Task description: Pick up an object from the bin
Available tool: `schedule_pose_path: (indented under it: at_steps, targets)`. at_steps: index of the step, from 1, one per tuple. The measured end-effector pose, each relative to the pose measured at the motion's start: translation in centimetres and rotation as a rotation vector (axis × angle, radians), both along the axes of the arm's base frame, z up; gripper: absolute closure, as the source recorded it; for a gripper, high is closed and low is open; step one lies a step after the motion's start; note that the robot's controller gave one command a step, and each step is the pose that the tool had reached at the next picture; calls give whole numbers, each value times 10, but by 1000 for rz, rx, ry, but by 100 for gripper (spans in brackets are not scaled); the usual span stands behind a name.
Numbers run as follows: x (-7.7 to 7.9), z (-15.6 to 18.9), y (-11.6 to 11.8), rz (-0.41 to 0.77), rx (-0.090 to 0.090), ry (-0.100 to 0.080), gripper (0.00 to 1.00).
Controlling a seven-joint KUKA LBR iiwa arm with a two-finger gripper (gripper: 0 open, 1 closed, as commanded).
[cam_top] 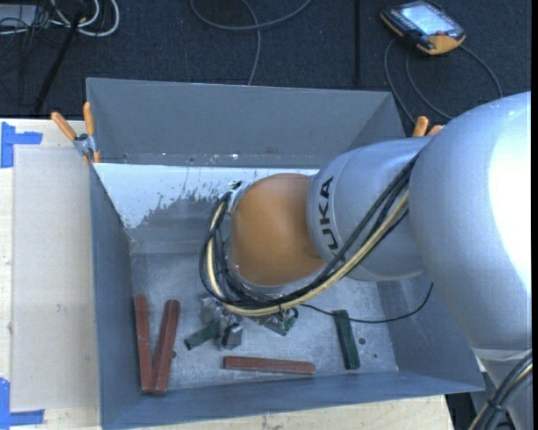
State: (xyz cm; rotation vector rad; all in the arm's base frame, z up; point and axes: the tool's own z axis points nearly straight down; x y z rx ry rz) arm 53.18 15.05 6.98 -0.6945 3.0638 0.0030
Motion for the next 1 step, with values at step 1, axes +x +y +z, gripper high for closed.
schedule_pose_path:
  at_steps: [1]
  targets:
    - [21, 150, 4, 33, 0, -5, 100]
